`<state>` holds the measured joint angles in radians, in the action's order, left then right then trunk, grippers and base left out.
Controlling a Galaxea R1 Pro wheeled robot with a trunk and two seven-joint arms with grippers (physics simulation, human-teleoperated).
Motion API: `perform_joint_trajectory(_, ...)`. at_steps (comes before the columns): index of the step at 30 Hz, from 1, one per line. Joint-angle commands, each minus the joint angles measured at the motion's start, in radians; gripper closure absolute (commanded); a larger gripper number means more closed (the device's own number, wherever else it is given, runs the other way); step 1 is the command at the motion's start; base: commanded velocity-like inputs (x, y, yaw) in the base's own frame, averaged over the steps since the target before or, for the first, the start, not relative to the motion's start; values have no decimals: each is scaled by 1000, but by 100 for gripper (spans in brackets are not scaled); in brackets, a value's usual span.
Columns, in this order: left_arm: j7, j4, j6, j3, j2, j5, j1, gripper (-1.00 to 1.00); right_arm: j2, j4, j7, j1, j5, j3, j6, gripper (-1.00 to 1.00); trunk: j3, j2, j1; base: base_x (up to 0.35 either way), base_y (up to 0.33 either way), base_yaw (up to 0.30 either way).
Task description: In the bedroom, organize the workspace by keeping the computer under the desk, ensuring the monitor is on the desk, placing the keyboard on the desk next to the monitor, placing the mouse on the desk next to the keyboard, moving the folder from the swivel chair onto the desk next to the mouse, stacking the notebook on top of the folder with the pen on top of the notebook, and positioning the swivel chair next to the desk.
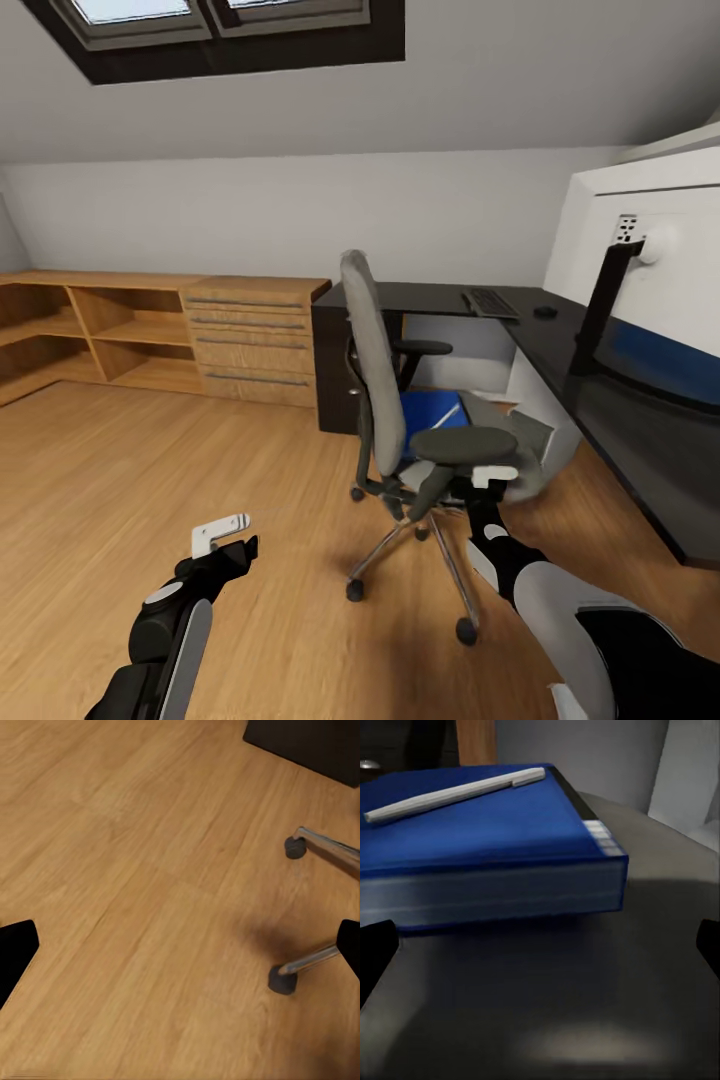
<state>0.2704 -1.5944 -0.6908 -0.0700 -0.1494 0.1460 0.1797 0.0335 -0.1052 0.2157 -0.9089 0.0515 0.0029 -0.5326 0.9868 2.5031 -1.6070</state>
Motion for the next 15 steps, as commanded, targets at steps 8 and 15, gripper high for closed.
perform_joint_trajectory(8, 7, -1, -3, -1, 0, 10, 1, -100, 0, 1, 7, -1, 7, 3, -1, -100, 1, 0, 0, 0, 0, 276)
perform_joint_trajectory(15, 7, -1, -4, -1, 1, 10, 0, -100, -1, 1, 7, -1, 7, 3, -1, -100, 1, 0, 0, 0, 0, 65)
